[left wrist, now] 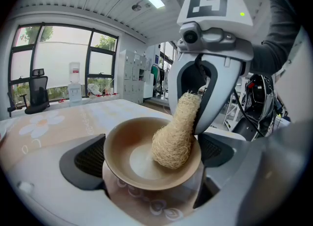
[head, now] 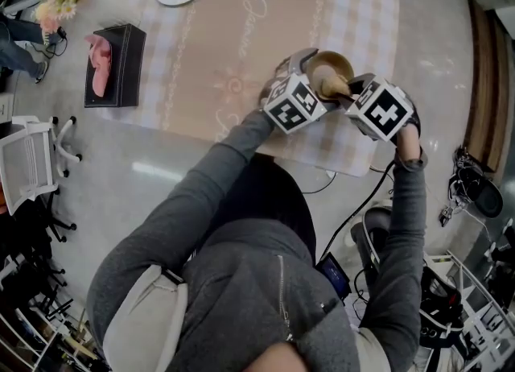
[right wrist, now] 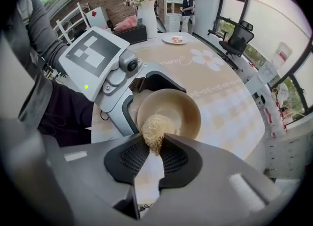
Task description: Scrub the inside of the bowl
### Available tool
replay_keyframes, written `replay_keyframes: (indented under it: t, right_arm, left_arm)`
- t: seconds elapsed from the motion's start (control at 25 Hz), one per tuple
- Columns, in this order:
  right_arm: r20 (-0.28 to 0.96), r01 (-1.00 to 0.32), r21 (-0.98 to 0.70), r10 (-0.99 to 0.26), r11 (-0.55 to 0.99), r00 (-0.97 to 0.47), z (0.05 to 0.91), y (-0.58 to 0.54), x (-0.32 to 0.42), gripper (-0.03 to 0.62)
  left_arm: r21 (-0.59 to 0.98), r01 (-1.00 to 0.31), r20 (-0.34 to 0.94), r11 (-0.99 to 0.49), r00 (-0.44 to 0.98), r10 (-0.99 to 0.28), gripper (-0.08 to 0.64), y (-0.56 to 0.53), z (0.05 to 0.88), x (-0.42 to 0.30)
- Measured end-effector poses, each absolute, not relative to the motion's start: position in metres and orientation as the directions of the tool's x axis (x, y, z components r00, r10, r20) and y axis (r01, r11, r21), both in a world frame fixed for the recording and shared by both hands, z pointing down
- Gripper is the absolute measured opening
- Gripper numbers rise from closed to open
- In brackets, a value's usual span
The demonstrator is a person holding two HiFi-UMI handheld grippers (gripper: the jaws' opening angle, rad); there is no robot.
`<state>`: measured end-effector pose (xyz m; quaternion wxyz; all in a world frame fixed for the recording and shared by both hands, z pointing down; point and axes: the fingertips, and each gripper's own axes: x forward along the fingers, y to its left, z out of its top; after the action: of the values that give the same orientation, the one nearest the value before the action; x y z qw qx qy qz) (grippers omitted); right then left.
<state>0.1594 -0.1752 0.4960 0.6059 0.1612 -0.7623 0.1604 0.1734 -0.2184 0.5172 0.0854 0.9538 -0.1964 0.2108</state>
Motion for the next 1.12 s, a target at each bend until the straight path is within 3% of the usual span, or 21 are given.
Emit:
replay_keyframes:
  t: [0.56, 1.12]
  right_arm:
    - [0.959, -0.222, -0.265, 0.234, 0.938, -0.158, 0.497, -0.171, 0.147, 0.06]
    - [0.941, -0.06, -0.328, 0.32, 0.943, -0.105, 0.497, -0.171, 0.131, 0.058]
  left_arm:
    - [0.08, -0.409, 0.437, -0.909, 0.834, -0.336, 0.586, -0.218, 0.518, 0.172]
    - [0.08, -0.409, 0.435, -0.909, 0.835, -0.337, 0.586, -0.218, 0.518, 0.173]
